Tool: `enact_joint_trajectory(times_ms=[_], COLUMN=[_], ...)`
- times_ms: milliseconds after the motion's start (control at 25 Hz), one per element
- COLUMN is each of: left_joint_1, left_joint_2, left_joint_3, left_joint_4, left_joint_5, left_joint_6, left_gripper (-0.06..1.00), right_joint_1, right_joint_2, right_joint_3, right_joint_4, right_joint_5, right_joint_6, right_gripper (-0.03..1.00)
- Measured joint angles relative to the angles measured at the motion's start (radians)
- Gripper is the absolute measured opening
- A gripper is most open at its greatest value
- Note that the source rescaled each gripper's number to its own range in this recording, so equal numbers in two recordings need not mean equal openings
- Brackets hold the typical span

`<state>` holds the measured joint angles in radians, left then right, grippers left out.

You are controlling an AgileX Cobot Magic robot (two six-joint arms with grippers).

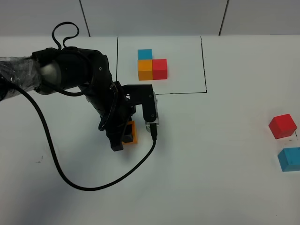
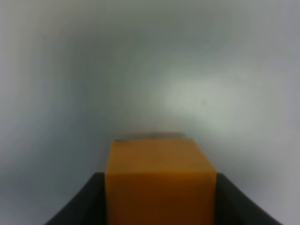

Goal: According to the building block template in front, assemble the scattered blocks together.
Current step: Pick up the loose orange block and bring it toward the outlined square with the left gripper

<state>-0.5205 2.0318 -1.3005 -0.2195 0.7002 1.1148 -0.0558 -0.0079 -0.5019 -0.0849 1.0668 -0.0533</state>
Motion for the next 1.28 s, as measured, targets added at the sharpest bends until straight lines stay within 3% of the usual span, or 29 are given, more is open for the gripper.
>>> enact_joint_trajectory(times_ms=[1120,1280], left_joint_1=[-0.001,-0.001], left_joint_2=[0.03,0.038], left_joint_3=[-0.003,-0.003], left_joint_4=[-0.003,-0.004], left_joint_5=[0.009,0.008], left_joint_6=[-0.015,-0.053], left_gripper=[0.63,0.77], right_joint_1=[0.0,0.0], right_joint_2=[0.0,0.0], right_joint_3=[0.0,0.0], right_joint_4=[0.0,0.0], right_joint_5=[0.0,0.0], right_joint_6=[-0.001,0.0], right_gripper=[0.01,0.01])
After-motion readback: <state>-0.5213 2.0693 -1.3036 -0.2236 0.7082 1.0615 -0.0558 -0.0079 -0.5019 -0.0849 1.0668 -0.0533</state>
